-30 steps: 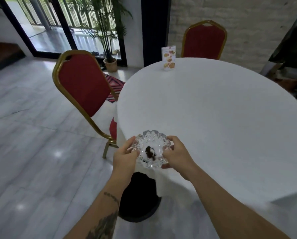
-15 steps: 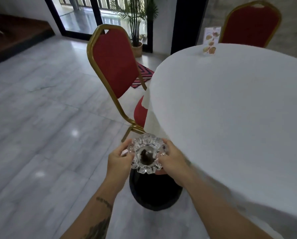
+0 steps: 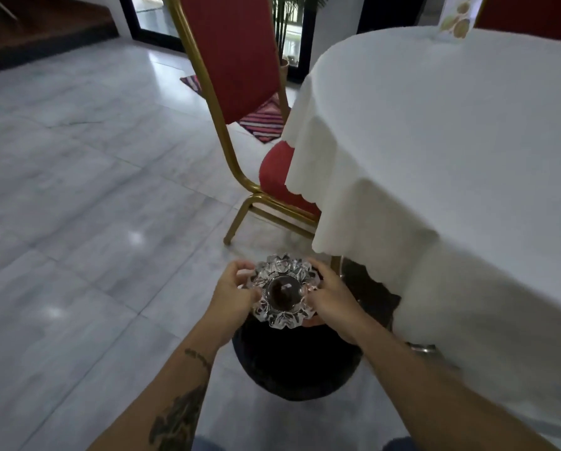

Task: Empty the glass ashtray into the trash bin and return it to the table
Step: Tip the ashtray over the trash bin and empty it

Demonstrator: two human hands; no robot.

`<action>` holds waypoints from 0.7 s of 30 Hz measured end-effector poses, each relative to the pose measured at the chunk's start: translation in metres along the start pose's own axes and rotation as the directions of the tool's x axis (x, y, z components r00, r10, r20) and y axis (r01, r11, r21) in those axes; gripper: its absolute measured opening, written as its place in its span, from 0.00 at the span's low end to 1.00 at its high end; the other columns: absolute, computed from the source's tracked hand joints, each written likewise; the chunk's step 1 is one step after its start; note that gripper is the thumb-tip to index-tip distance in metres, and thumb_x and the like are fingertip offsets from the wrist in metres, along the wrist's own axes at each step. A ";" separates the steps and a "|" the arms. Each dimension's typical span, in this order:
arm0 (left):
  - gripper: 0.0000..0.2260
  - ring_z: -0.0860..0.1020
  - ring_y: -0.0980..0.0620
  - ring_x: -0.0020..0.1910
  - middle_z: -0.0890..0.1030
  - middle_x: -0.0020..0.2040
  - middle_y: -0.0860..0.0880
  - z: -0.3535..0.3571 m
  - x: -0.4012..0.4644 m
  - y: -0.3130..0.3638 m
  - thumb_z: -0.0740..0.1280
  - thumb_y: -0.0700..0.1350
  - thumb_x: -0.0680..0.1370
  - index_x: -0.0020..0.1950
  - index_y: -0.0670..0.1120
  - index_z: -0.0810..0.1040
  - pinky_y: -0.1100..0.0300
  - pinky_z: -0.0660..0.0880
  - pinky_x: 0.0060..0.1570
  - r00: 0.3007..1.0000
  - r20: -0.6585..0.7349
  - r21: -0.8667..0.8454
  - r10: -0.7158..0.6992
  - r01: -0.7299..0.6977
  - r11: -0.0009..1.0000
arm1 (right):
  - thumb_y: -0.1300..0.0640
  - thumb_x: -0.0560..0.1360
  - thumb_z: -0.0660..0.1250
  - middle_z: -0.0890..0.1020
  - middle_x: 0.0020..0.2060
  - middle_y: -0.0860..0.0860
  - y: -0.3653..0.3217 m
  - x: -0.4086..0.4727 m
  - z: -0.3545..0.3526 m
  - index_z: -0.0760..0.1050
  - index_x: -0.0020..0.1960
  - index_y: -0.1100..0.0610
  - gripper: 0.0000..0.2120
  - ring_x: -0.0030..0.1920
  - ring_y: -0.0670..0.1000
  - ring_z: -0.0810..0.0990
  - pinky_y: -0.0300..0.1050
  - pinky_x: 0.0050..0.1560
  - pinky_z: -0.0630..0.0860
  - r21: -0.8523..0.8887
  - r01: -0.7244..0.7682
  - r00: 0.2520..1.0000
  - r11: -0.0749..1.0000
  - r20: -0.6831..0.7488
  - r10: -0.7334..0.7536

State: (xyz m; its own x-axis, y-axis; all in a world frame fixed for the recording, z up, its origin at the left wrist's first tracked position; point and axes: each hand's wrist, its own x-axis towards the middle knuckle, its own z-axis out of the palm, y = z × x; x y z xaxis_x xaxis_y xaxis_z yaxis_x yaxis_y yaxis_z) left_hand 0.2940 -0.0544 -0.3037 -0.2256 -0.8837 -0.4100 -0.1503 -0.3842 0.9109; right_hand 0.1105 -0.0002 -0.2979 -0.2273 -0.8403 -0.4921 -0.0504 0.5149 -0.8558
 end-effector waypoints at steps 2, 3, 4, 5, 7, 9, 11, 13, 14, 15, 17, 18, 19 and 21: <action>0.18 0.74 0.45 0.40 0.77 0.48 0.41 0.003 0.016 -0.026 0.64 0.25 0.76 0.53 0.48 0.72 0.51 0.73 0.38 0.998 0.070 -0.019 -0.008 0.010 1.000 | 0.67 0.80 0.63 0.75 0.71 0.55 0.024 0.021 -0.001 0.69 0.73 0.39 0.29 0.62 0.59 0.80 0.49 0.41 0.85 -0.011 0.011 1.000 1.000 0.007 -0.011; 0.18 0.73 0.46 0.38 0.77 0.46 0.41 0.004 0.024 -0.037 0.63 0.24 0.76 0.53 0.47 0.70 0.52 0.72 0.37 0.996 0.094 -0.020 -0.007 0.008 1.000 | 0.66 0.81 0.63 0.74 0.71 0.56 0.034 0.031 -0.001 0.70 0.72 0.38 0.28 0.62 0.60 0.80 0.52 0.43 0.86 -0.016 0.015 1.000 1.000 0.012 -0.015; 0.19 0.72 0.47 0.36 0.76 0.45 0.41 0.006 0.031 -0.044 0.62 0.24 0.75 0.53 0.47 0.69 0.54 0.71 0.35 0.994 0.106 -0.014 -0.007 0.009 1.000 | 0.66 0.81 0.63 0.74 0.70 0.56 0.042 0.040 -0.003 0.70 0.71 0.37 0.27 0.61 0.60 0.80 0.54 0.45 0.86 -0.021 0.015 1.000 1.000 0.015 -0.015; 0.20 0.72 0.49 0.34 0.77 0.45 0.41 0.008 0.038 -0.055 0.61 0.23 0.75 0.53 0.47 0.68 0.56 0.70 0.33 0.994 0.108 -0.012 -0.006 0.007 1.000 | 0.66 0.81 0.63 0.75 0.70 0.55 0.052 0.050 -0.002 0.71 0.69 0.36 0.28 0.60 0.61 0.80 0.56 0.46 0.86 -0.028 0.018 1.000 0.999 0.018 -0.017; 0.20 0.73 0.48 0.37 0.78 0.47 0.40 0.014 0.050 -0.077 0.60 0.22 0.75 0.53 0.47 0.66 0.57 0.70 0.32 0.995 0.098 -0.014 0.017 -0.016 1.000 | 0.67 0.78 0.63 0.77 0.66 0.53 0.074 0.067 -0.002 0.72 0.64 0.32 0.31 0.59 0.60 0.81 0.59 0.47 0.87 -0.041 0.048 0.999 0.998 0.017 -0.047; 0.20 0.74 0.44 0.41 0.78 0.50 0.37 0.021 0.061 -0.094 0.59 0.21 0.74 0.52 0.46 0.67 0.55 0.71 0.33 0.997 0.060 -0.001 0.054 -0.054 0.999 | 0.69 0.75 0.63 0.77 0.65 0.51 0.096 0.081 -0.002 0.71 0.60 0.27 0.35 0.60 0.57 0.80 0.56 0.48 0.86 -0.074 0.117 0.993 0.990 -0.001 -0.117; 0.21 0.75 0.43 0.40 0.77 0.48 0.38 0.028 0.071 -0.108 0.60 0.21 0.73 0.51 0.47 0.69 0.53 0.71 0.34 0.994 0.035 0.016 0.106 -0.107 0.994 | 0.68 0.76 0.65 0.77 0.66 0.49 0.115 0.095 -0.003 0.69 0.65 0.29 0.34 0.60 0.50 0.79 0.48 0.50 0.83 -0.127 0.210 0.975 0.969 -0.041 -0.217; 0.22 0.77 0.48 0.38 0.79 0.47 0.42 0.033 0.080 -0.116 0.62 0.22 0.73 0.53 0.49 0.72 0.55 0.73 0.32 0.987 0.032 0.047 0.159 -0.160 0.986 | 0.67 0.79 0.65 0.77 0.67 0.49 0.129 0.104 -0.004 0.69 0.72 0.39 0.30 0.60 0.48 0.79 0.45 0.55 0.79 -0.175 0.276 0.954 0.945 -0.072 -0.292; 0.22 0.79 0.49 0.39 0.80 0.49 0.43 0.035 0.083 -0.118 0.64 0.24 0.74 0.55 0.50 0.74 0.56 0.75 0.33 0.982 0.037 0.073 0.187 -0.189 0.979 | 0.66 0.79 0.65 0.78 0.67 0.49 0.133 0.107 -0.005 0.70 0.73 0.43 0.27 0.61 0.49 0.79 0.48 0.59 0.79 -0.188 0.295 0.946 0.937 -0.084 -0.314; 0.21 0.80 0.48 0.41 0.81 0.51 0.44 0.036 0.085 -0.121 0.66 0.26 0.74 0.58 0.49 0.77 0.55 0.77 0.36 0.975 0.048 0.114 0.216 -0.221 0.969 | 0.66 0.80 0.64 0.79 0.66 0.50 0.137 0.108 -0.007 0.71 0.72 0.46 0.25 0.63 0.50 0.79 0.50 0.63 0.78 -0.202 0.306 0.939 0.930 -0.096 -0.330; 0.20 0.83 0.47 0.49 0.84 0.54 0.45 0.038 0.086 -0.124 0.68 0.29 0.75 0.63 0.47 0.79 0.51 0.81 0.46 0.961 0.063 0.209 0.271 -0.278 0.938 | 0.66 0.80 0.63 0.81 0.61 0.47 0.141 0.106 -0.009 0.74 0.70 0.47 0.22 0.62 0.47 0.79 0.48 0.64 0.77 -0.228 0.334 0.924 0.915 -0.112 -0.365; 0.21 0.84 0.48 0.52 0.85 0.55 0.46 0.037 0.086 -0.124 0.68 0.29 0.75 0.64 0.48 0.80 0.51 0.82 0.49 0.955 0.065 0.231 0.290 -0.297 0.926 | 0.67 0.80 0.63 0.81 0.58 0.44 0.141 0.104 -0.011 0.75 0.69 0.47 0.22 0.60 0.43 0.79 0.43 0.62 0.77 -0.241 0.351 0.915 0.905 -0.115 -0.386; 0.22 0.84 0.49 0.53 0.85 0.54 0.48 0.036 0.085 -0.122 0.68 0.29 0.74 0.63 0.50 0.80 0.51 0.82 0.51 0.949 0.065 0.237 0.309 -0.315 0.919 | 0.68 0.80 0.62 0.81 0.56 0.41 0.139 0.101 -0.012 0.75 0.68 0.46 0.23 0.58 0.36 0.78 0.35 0.59 0.76 -0.252 0.371 0.906 0.894 -0.113 -0.408; 0.23 0.84 0.52 0.52 0.85 0.52 0.52 0.034 0.083 -0.115 0.69 0.29 0.74 0.58 0.57 0.79 0.54 0.82 0.50 0.928 0.062 0.252 0.368 -0.372 0.894 | 0.71 0.78 0.61 0.79 0.54 0.35 0.133 0.096 -0.014 0.74 0.64 0.41 0.27 0.55 0.28 0.77 0.24 0.52 0.73 -0.250 0.429 0.878 0.868 -0.110 -0.465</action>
State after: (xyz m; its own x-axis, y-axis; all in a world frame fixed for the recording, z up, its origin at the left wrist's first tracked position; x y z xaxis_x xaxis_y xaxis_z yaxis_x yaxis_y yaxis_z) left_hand 0.2594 -0.0746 -0.4438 -0.3246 -0.9446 -0.0477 -0.2930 0.0525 0.9547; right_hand 0.0684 -0.0103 -0.4564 -0.2827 -0.9591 -0.0164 -0.3845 0.1290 -0.9141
